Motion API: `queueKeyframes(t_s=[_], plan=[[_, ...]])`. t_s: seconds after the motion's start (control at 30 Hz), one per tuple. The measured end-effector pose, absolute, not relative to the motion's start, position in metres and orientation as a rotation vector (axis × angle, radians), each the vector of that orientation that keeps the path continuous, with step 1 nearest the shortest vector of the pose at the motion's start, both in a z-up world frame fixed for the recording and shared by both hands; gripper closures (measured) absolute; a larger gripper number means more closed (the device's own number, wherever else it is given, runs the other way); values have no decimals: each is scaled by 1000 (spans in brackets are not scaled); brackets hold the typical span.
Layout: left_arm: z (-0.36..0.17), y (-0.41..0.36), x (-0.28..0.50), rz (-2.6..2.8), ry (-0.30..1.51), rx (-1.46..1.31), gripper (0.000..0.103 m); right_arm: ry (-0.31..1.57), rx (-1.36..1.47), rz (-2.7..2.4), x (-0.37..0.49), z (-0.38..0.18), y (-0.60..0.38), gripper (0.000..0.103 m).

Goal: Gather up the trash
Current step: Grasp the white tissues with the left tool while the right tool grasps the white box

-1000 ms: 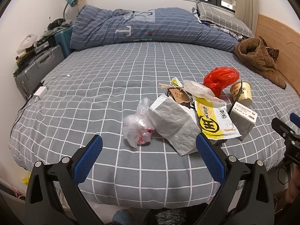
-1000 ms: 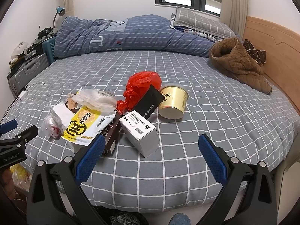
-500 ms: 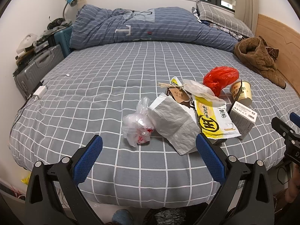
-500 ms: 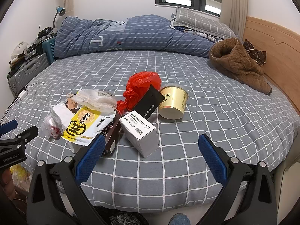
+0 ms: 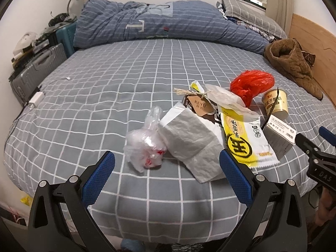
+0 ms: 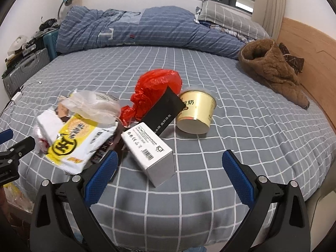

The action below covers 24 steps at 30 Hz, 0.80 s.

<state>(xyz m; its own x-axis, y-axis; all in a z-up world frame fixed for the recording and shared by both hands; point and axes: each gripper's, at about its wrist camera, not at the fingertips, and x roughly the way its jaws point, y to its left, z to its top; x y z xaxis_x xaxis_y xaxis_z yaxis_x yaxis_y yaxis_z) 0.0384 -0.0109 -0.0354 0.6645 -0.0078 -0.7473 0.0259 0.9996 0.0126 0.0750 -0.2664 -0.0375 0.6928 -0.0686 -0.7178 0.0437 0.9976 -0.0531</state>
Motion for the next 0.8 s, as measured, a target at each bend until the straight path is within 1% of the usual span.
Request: queueKeyframes(t_s=[0.17, 0.33, 0.43, 0.5, 0.53, 0.6, 0.63, 0.7, 0.73, 0.8], plan=[[-44, -18, 58, -28, 869, 6, 6, 829, -22, -56, 96, -49, -272, 8], [-49, -19, 74, -42, 899, -39, 9, 848, -24, -18, 109, -57, -272, 13], [-51, -22, 79, -58, 919, -44, 14, 855, -35, 8, 115, -62, -269, 15], [-54, -25, 83, -78, 932, -47, 20, 857, -27, 16, 118, -64, -269, 16], [-55, -25, 84, -83, 938, -48, 21, 860, -17, 22, 119, -65, -269, 17], [-60, -27, 88, -94, 963, -57, 29, 866, 0, 47, 121, -66, -269, 20], [-62, -27, 90, -105, 967, -65, 30, 869, 3, 56, 120, -66, -268, 22], [-63, -27, 91, -117, 979, -82, 37, 875, 8, 82, 120, -66, -267, 25], [-63, -27, 91, -126, 984, -94, 39, 874, 10, 92, 119, -65, -266, 28], [-63, -26, 92, -123, 985, -98, 42, 877, -1, 109, 119, -66, -264, 31]])
